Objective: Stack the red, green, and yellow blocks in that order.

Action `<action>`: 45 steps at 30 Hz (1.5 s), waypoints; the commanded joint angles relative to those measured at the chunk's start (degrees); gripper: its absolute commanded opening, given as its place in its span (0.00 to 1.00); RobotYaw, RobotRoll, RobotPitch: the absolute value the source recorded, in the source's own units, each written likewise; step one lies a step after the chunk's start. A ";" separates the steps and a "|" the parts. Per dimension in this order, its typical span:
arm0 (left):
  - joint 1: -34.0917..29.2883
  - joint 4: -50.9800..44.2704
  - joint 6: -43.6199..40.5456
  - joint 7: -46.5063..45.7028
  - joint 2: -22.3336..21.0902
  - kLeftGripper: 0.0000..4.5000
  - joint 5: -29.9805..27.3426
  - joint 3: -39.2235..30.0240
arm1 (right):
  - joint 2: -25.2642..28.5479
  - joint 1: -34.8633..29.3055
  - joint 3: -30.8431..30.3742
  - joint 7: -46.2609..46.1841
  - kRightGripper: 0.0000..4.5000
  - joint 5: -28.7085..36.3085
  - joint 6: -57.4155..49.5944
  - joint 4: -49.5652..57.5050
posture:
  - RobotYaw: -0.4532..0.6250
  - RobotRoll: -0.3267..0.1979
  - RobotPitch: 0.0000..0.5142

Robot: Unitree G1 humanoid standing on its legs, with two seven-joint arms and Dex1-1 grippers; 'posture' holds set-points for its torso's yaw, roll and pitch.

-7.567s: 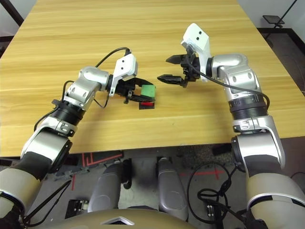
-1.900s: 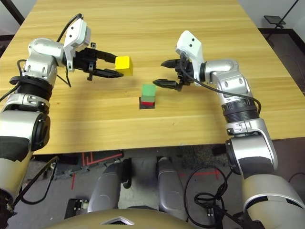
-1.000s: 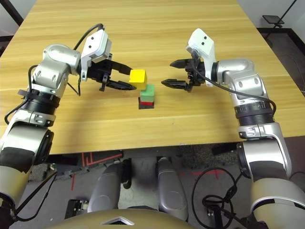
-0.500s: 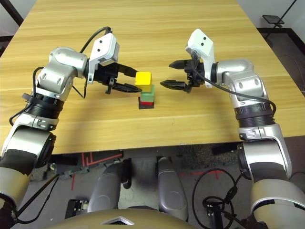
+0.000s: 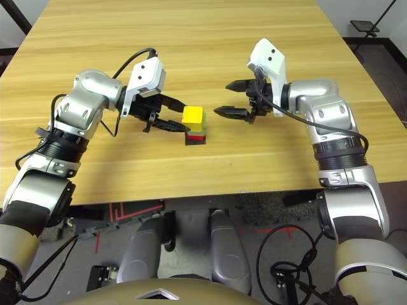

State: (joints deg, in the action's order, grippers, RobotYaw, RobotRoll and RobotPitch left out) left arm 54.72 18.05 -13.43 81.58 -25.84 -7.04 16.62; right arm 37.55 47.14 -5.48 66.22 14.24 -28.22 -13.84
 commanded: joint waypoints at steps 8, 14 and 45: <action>2.11 4.39 0.94 -1.14 0.76 0.43 0.80 0.45 | -0.12 -0.62 0.48 -0.37 1.00 0.66 -0.19 0.60 | 0.55 0.64 0.33; 2.68 5.52 1.34 -1.34 1.06 0.43 0.72 0.57 | -0.44 -0.44 0.39 -0.46 1.00 0.57 0.07 0.17 | 0.55 0.64 0.33; 11.32 27.81 11.96 2.60 -11.30 1.00 8.53 -0.16 | 1.97 11.15 3.62 -2.91 1.00 -1.83 7.11 -15.86 | 0.57 0.64 0.32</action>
State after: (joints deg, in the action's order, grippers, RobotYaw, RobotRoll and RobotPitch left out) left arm 64.39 42.97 -3.02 87.08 -37.42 -0.36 16.68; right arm 39.11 56.78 -3.61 64.98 13.13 -23.17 -27.14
